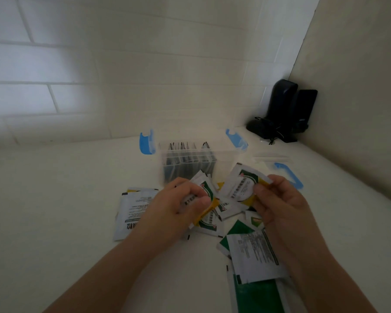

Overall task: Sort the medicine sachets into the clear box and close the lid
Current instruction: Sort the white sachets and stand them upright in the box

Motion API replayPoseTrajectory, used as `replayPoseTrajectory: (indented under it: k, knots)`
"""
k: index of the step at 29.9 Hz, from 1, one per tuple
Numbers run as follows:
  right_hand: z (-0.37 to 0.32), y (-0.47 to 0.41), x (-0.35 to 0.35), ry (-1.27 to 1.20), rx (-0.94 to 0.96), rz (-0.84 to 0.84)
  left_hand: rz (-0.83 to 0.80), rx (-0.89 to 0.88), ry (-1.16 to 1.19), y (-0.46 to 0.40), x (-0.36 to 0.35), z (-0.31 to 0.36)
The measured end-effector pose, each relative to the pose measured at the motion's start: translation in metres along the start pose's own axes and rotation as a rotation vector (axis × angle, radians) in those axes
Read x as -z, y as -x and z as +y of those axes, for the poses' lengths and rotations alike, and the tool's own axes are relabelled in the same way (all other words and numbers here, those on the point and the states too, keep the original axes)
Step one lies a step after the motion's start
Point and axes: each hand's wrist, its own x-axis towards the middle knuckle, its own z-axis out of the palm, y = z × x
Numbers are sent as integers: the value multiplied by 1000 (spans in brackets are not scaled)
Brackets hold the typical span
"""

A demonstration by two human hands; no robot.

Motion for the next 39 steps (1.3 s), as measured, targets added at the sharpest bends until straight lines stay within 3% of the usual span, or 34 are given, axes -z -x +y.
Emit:
replayPoseTrajectory:
  k: [2,6,8,11,13,17,22,25,33,36,39]
  knots:
    - [5,1,-5,-184,-46,-50,-46,-34,14,2,-2,2]
    - [16,5,-12,-192,-88,-94,-35,-136,31,3,-6,7]
    - [19,6,-14,12,-56,-82,30,-128,7,1,-5,5]
    - [15,6,-11,585,114,-74,46,-135,35,1,3,3]
    - [14,7,-8,729,126,-148,11,-201,-38,3,8,3]
    - [20,10,-10,805,94,-316,-121,-222,-84,9,9,4]
    - [27,13,-16,918,216,-225,-152,-152,-1,10,10,7]
    - [26,13,-15,962,243,-259,-220,-134,25,10,16,6]
    - [23,19,-19,1109,220,-545,-434,-44,-147,13,32,0]
    - [25,21,-19,1124,202,-585,-424,-62,-206,14,33,3]
    - [26,20,-19,1173,342,-494,-259,-216,-262,14,31,9]
